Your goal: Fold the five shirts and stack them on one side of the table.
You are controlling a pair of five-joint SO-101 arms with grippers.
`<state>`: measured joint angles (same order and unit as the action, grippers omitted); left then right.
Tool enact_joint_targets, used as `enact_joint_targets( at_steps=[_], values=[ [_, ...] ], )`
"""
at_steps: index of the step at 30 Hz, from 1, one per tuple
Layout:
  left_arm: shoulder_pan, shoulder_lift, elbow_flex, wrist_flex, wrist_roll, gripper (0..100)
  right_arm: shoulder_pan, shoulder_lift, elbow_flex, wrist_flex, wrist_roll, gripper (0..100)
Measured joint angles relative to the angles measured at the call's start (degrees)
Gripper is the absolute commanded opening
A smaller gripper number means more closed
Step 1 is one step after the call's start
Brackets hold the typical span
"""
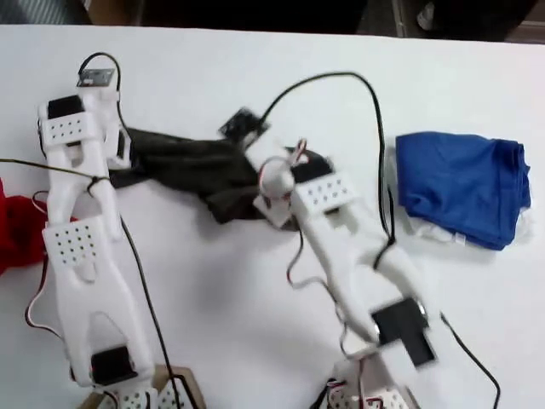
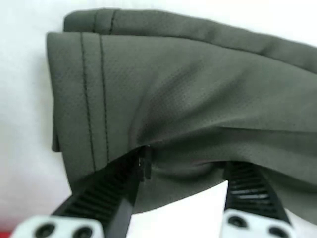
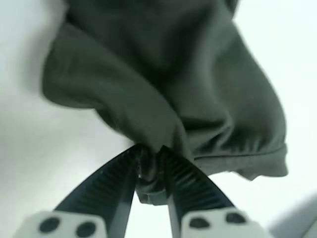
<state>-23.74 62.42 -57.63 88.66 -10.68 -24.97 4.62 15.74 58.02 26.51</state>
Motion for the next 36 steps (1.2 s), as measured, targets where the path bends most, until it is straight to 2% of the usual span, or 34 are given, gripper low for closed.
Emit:
enact_joint_targets(
  at_steps=[7,11,13,20,26,29,33,36],
  values=[
    [0.00,0.00,0.00,0.00,0.00,26,6.51,22.15,-27.87,4.66,-0.26,3.9],
    [0.00,0.00,0.00,0.00,0.00,26,8.35,34.81,-43.43,11.16,-0.70,16.6],
    [0.00,0.00,0.00,0.00,0.00,26,8.88,38.77,-51.16,15.65,-2.46,20.5],
    [0.00,0.00,0.00,0.00,0.00,26,12.84,44.31,-72.35,24.70,-4.92,20.7],
    [0.00,0.00,0.00,0.00,0.00,26,12.22,44.57,-78.51,36.57,-4.66,19.2],
    [0.00,0.00,0.00,0.00,0.00,26,10.20,44.40,-77.63,39.30,-1.14,14.9],
    [0.00,0.00,0.00,0.00,0.00,26,6.42,39.21,-68.31,39.91,5.89,13.4],
    [0.00,0.00,0.00,0.00,0.00,26,2.81,31.38,-57.41,39.91,8.44,13.4]
  ],
)
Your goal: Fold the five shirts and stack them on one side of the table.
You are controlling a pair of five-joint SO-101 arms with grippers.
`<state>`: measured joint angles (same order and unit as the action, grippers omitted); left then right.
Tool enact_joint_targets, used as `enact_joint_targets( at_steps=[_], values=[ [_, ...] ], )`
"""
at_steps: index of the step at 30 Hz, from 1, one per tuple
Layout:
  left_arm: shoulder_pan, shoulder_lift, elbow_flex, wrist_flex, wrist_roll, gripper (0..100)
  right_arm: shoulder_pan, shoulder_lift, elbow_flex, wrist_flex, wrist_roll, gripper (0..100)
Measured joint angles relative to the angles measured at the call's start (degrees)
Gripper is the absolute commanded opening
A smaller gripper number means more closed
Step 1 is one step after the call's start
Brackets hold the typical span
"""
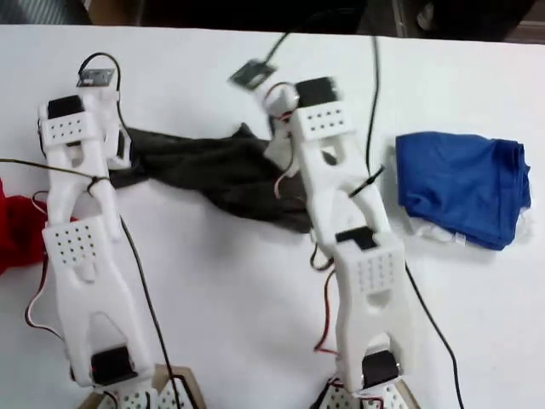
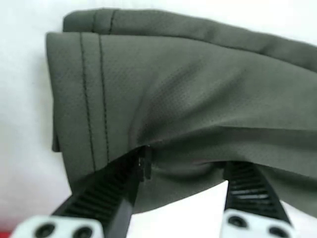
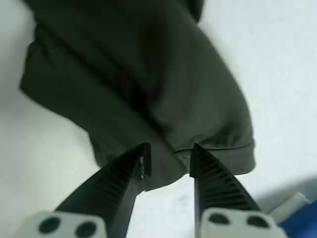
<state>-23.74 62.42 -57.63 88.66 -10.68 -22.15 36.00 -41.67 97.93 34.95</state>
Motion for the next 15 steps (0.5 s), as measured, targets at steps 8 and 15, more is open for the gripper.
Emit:
enact_joint_targets(
  at_steps=[8,15],
  values=[
    [0.00,0.00,0.00,0.00,0.00,26,-1.76,-19.87,28.31,-2.11,8.53,13.4],
    [0.00,0.00,0.00,0.00,0.00,26,-0.44,-21.45,43.25,-15.74,14.24,13.4]
  ],
)
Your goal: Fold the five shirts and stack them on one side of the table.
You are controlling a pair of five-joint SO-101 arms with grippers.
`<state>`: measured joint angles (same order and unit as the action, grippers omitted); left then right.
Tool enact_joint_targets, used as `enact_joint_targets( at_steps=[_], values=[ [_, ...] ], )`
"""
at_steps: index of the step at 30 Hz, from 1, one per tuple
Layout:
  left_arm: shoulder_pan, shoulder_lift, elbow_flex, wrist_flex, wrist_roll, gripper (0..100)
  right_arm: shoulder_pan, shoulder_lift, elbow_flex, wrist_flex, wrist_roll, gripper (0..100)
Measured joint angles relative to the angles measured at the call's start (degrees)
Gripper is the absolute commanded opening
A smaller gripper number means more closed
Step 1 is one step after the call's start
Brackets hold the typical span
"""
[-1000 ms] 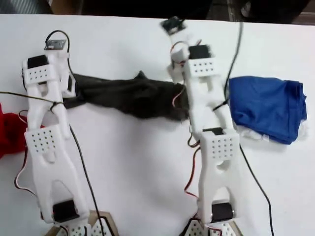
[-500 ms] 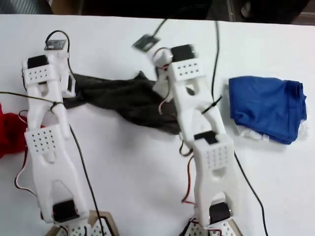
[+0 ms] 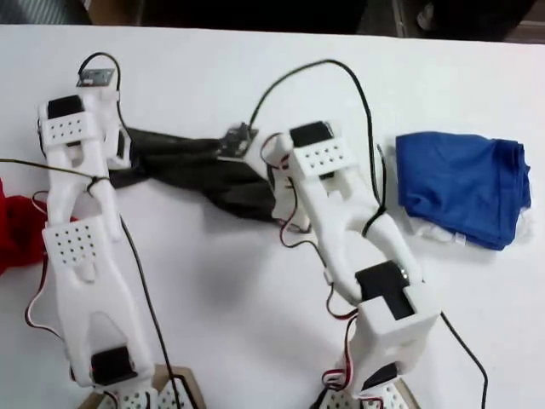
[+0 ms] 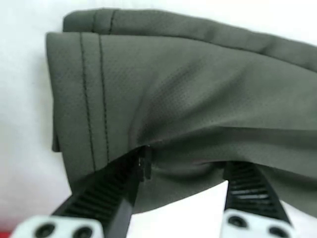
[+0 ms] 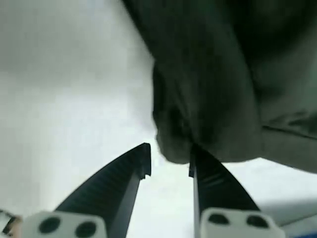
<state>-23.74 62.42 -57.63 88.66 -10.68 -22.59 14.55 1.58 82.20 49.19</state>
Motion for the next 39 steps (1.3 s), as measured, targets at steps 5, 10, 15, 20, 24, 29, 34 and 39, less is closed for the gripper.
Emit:
enact_joint_targets(
  at_steps=[5,10,15,20,24,29,34,39],
  values=[
    [0.00,0.00,0.00,0.00,0.00,26,2.20,0.00,3.96,-8.97,0.09,13.4],
    [0.00,0.00,0.00,0.00,0.00,26,4.31,3.60,3.96,-12.66,0.35,13.0],
    [0.00,0.00,0.00,0.00,0.00,26,6.07,6.33,-1.49,-11.96,0.26,9.0],
    [0.00,0.00,0.00,0.00,0.00,26,6.51,6.33,-7.82,-9.58,0.26,2.2],
    [0.00,0.00,0.00,0.00,0.00,26,6.42,6.33,-11.43,-7.03,0.26,2.2],
    [0.00,0.00,0.00,0.00,0.00,26,3.69,6.51,-13.80,-2.37,0.26,2.3],
    [0.00,0.00,0.00,0.00,0.00,26,2.90,8.09,-13.80,-1.76,0.00,6.5],
    [0.00,0.00,0.00,0.00,0.00,26,3.25,12.13,-13.80,-2.46,-6.86,18.4]
  ],
)
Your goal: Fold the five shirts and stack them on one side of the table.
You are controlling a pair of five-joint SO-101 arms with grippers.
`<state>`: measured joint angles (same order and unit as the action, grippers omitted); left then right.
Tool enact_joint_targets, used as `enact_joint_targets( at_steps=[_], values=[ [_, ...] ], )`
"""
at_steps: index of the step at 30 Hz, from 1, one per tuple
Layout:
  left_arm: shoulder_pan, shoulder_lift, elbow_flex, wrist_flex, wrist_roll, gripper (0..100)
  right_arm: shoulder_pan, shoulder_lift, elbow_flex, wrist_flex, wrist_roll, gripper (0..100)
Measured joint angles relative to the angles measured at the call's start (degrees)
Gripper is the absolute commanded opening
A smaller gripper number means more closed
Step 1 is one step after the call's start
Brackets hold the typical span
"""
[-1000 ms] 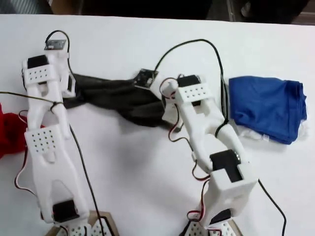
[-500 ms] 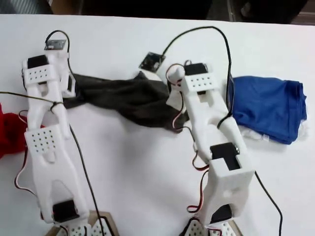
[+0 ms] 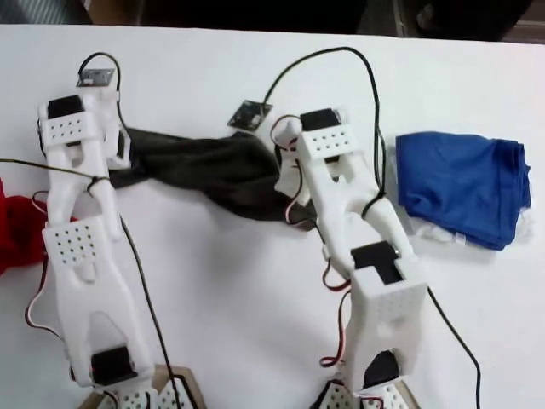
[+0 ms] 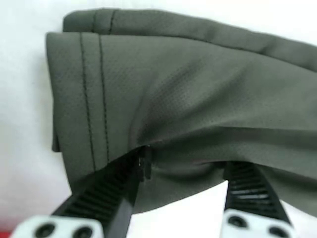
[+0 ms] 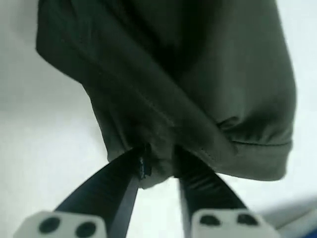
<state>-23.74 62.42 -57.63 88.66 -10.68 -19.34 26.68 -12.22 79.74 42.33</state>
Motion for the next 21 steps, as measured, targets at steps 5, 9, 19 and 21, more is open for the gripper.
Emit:
enact_joint_targets(
  at_steps=[5,9,19,21],
  values=[
    [0.00,0.00,0.00,0.00,0.00,26,1.41,4.04,0.00,-3.16,-5.98,15.6],
    [0.00,0.00,0.00,0.00,0.00,26,1.41,4.84,-0.09,-3.78,-9.76,14.6],
    [0.00,0.00,0.00,0.00,0.00,26,2.29,5.01,-8.18,2.37,-13.98,14.8],
    [0.00,0.00,0.00,0.00,0.00,26,2.99,5.01,-8.35,2.55,-13.98,14.8]
  ],
)
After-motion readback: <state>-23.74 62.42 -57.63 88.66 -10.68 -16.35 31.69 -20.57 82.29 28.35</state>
